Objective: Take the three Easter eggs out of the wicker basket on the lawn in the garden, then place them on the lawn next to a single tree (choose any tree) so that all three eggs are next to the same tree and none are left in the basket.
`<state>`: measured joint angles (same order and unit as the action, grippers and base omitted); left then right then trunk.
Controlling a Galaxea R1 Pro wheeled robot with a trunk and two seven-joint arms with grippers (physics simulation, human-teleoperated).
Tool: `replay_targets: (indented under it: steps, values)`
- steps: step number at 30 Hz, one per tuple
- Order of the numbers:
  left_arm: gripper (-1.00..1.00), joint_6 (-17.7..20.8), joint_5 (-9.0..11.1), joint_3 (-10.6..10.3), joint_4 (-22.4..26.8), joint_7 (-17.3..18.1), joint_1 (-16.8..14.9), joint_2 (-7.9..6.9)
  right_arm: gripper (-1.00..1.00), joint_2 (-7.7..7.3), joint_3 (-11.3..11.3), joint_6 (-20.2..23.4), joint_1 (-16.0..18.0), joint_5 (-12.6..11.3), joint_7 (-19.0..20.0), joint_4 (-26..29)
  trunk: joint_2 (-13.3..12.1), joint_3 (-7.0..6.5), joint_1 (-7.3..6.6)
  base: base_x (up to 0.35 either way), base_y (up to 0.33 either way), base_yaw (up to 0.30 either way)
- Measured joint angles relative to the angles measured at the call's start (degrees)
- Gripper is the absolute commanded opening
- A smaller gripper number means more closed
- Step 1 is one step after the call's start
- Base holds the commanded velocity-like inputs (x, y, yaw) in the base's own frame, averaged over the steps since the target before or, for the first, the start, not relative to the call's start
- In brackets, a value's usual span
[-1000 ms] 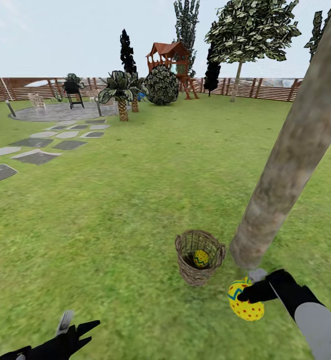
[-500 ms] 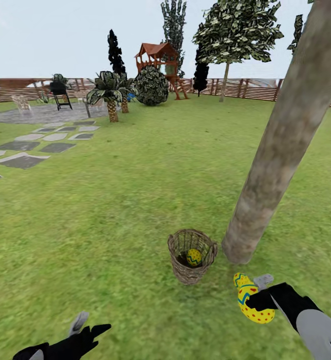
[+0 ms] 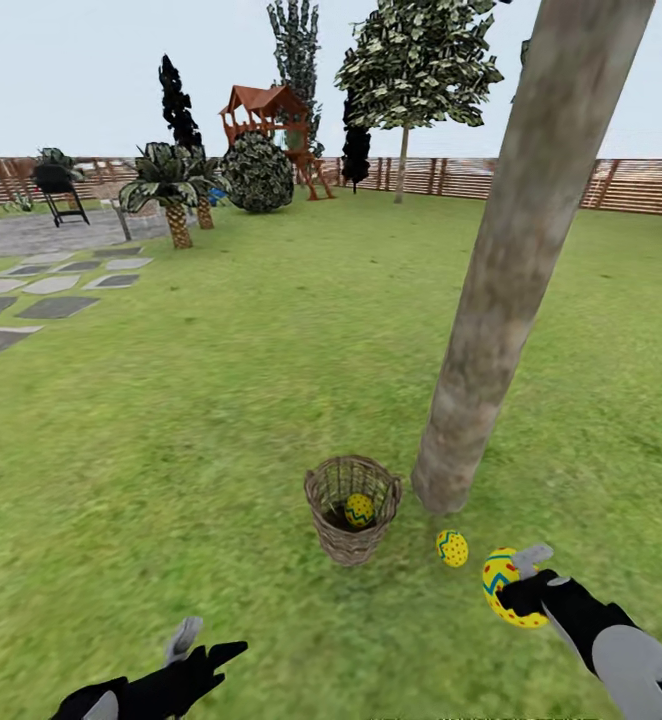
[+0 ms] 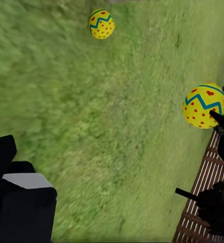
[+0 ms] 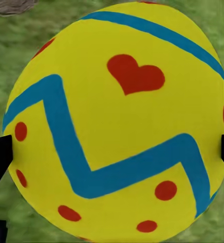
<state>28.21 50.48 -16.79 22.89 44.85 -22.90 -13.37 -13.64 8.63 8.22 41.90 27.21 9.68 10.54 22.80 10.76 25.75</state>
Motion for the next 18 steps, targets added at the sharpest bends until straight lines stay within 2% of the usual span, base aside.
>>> replay_targets:
  steps: [1, 2, 3, 4, 5, 13, 18]
  values:
    - [1.0, 0.0, -0.58, -0.01, 0.02, -0.02, 0.01, 0.38, -1.0, -0.04, 0.01, -0.55, 0.01, 0.03, -0.08, -0.09, 0.0, 0.0, 0.0, 0.028, 0.0, -0.021]
    - [1.0, 0.0, -2.68, 0.03, 0.02, -0.02, 0.01, 0.93, -1.0, -0.12, 0.01, -1.48, 0.0, 0.06, -0.11, -0.63, 0.0, 0.0, 0.0, 0.1, -0.069, -0.007]
    - [1.0, 0.02, -6.77, 0.07, 0.08, -0.02, 0.02, 2.21, -1.0, -0.37, 0.01, -4.67, 0.0, 0.17, -0.14, -2.44, 0.01, 0.01, -0.01, 0.165, -0.142, -0.003]
    - [1.0, 0.02, -8.79, 0.13, 0.5, -0.06, 0.01, 3.23, -1.0, -0.7, 0.01, -6.86, -0.01, 0.13, -0.13, -3.66, 0.0, 0.0, -0.02, 0.209, -0.189, -0.001]
    - [1.0, 0.01, -9.65, 0.16, 1.0, -0.08, 0.0, 3.76, -1.0, -0.95, 0.01, -7.85, -0.01, 0.12, -0.13, -4.25, 0.01, 0.01, -0.02, 0.228, -0.209, 0.0]
    - [1.0, -0.01, -10.33, 0.15, 1.41, -0.09, -0.01, 5.02, -1.0, -0.83, 0.01, -9.02, -0.08, 0.24, -0.12, -4.61, 0.01, 0.0, -0.02, 0.24, -0.222, 0.0]
    - [1.0, -0.02, -10.41, 0.13, 1.41, -0.14, 0.0, 5.25, -1.0, -0.86, 0.01, -9.03, -0.36, 0.29, -0.12, -4.58, 0.01, 0.0, -0.02, 0.241, -0.227, 0.0]
